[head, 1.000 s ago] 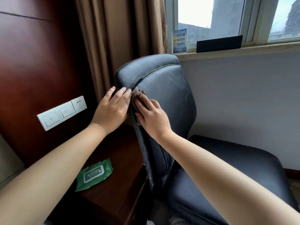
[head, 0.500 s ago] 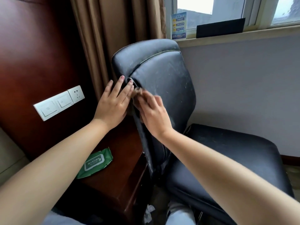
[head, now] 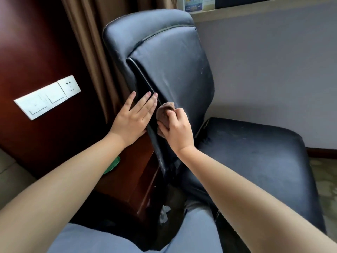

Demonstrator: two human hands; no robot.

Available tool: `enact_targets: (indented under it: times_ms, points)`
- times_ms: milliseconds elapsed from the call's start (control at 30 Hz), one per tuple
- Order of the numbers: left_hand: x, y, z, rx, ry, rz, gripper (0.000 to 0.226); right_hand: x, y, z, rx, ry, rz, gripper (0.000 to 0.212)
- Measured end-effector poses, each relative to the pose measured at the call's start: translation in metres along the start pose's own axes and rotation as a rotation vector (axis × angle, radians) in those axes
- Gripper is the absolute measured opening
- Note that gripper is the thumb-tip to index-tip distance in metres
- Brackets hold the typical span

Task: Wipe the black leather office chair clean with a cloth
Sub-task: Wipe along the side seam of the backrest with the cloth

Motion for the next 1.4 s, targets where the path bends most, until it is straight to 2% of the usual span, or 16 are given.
enact_targets:
  times_ms: [133,267,400,500,633,800,900,1000,1100,1267,1400]
  points:
    - [-0.007,-0.001,0.003,0.024,-0.016,-0.016,0.109,-0.017,0.013,0.033,0.137,0.162,-0.06,0.032]
    - [-0.01,-0.001,0.004,0.049,0.033,-0.039,0.11,-0.021,0.013,0.031,0.231,0.296,-0.097,0.036]
    - [-0.005,-0.003,0.001,0.009,0.05,0.004,0.104,-0.001,-0.004,0.002,0.1,0.193,-0.214,0.044]
    - [-0.005,-0.003,0.003,-0.026,0.022,0.045,0.1,-0.004,0.003,0.009,0.072,0.227,-0.121,0.048]
    - [-0.014,0.002,0.009,-0.083,-0.019,0.095,0.09,-0.03,0.017,0.053,0.099,0.369,-0.109,0.045]
    - [-0.025,0.003,0.009,-0.121,-0.052,0.107,0.08,-0.042,0.031,0.075,0.228,0.521,-0.158,0.049]
    - [-0.028,0.001,0.011,-0.161,-0.03,0.111,0.07,-0.051,0.037,0.095,0.351,0.686,-0.225,0.048]
    - [-0.032,0.002,0.011,-0.144,0.029,0.102,0.07,-0.051,0.032,0.096,0.355,0.796,-0.327,0.047]
    - [-0.032,0.004,0.011,-0.135,0.033,0.111,0.076,-0.038,0.024,0.077,0.303,0.767,-0.387,0.057]
    - [-0.038,0.008,0.015,-0.176,0.034,0.102,0.064,-0.018,0.03,0.092,0.309,0.69,-0.462,0.081]
    - [-0.046,0.016,0.016,-0.221,0.047,0.105,0.051,-0.03,0.03,0.087,0.175,0.651,-0.3,0.07]
Point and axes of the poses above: each hand's wrist, its own z-axis away from the middle knuckle, its own y-axis out of the palm, x = y × z, the point moved 9 cm from there along -z, towards the middle knuckle, and after that the axes turned 15 degrees about z, right-handed, at the moved point
